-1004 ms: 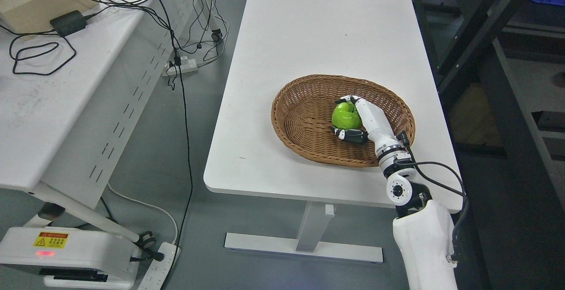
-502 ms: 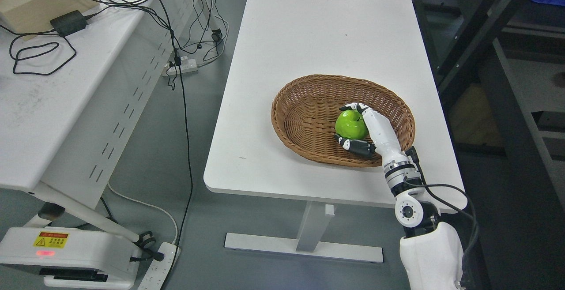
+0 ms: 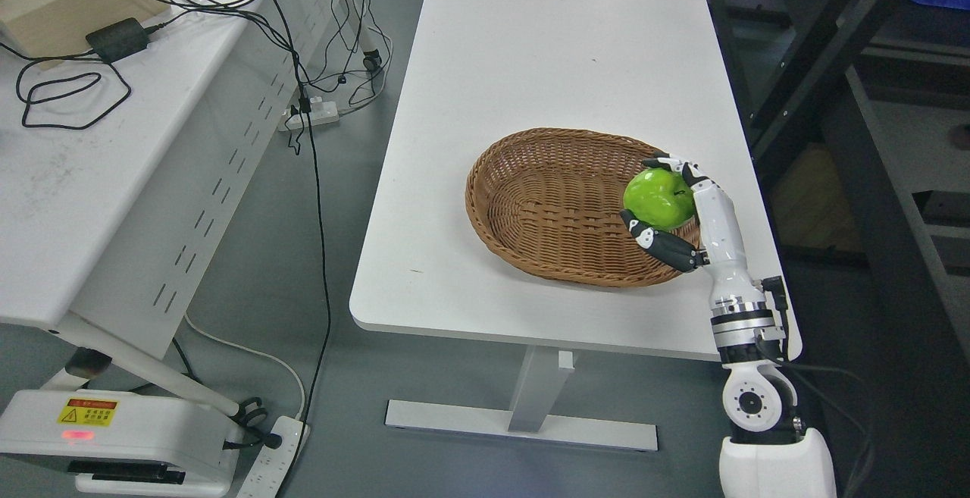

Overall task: Place green apple on left shelf middle layer
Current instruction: 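Close the right hand around the green apple and lift it out, then hold the green apple in the right hand while turning toward the shelf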

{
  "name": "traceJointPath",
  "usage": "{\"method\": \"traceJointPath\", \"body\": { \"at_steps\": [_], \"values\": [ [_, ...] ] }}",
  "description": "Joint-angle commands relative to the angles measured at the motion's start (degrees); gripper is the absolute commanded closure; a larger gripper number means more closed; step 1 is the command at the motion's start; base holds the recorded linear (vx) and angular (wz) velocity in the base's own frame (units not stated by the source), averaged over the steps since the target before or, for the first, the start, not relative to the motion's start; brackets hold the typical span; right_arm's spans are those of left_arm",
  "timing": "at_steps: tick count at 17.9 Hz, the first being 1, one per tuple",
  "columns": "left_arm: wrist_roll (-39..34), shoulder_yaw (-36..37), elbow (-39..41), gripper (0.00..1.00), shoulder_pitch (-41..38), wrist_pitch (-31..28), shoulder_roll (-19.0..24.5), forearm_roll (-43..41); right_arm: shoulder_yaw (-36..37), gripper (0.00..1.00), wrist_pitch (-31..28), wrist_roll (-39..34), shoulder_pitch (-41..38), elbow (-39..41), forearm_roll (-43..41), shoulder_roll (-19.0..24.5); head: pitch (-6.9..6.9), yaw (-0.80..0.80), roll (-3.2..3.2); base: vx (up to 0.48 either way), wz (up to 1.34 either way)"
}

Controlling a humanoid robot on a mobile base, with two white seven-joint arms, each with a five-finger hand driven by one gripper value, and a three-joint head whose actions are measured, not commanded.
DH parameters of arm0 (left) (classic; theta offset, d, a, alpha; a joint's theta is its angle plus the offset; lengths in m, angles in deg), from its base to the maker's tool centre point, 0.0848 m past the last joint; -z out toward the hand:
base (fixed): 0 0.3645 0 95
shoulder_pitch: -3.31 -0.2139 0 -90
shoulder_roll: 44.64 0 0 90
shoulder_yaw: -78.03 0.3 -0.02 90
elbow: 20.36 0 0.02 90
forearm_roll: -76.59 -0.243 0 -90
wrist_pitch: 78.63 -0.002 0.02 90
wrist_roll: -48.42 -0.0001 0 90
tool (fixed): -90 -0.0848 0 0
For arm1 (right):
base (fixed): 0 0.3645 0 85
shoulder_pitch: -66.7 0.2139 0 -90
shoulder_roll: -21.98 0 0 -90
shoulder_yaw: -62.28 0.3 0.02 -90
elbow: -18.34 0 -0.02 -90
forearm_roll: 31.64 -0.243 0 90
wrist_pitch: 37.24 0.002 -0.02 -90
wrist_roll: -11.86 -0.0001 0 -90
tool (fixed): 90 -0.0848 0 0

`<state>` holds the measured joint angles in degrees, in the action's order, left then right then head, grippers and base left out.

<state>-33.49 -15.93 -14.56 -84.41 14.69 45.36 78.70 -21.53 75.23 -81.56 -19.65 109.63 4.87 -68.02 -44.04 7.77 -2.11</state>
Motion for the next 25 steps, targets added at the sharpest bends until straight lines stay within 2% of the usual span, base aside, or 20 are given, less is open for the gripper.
{"method": "traceJointPath", "body": {
  "at_steps": [1, 22, 25],
  "values": [
    [0.0, 0.0, 0.0, 0.0, 0.0, 0.0, 1.0, 0.0, 6.8, 1.0, 1.1, 0.2, -1.4, 7.6, -5.5, -1.0, 0.0, 0.0, 0.0, 0.0, 0.0],
    [0.0, 0.0, 0.0, 0.0, 0.0, 0.0, 1.0, 0.0, 6.7, 1.0, 0.6, 0.1, -4.1, 7.6, -7.1, -1.0, 0.0, 0.0, 0.0, 0.0, 0.0],
    [0.0, 0.0, 0.0, 0.0, 0.0, -0.1, 1.0, 0.0, 5.9, 1.0, 2.0, -0.7, -5.0, 7.5, -7.1, -1.0, 0.0, 0.0, 0.0, 0.005, 0.01]
  ]
}}
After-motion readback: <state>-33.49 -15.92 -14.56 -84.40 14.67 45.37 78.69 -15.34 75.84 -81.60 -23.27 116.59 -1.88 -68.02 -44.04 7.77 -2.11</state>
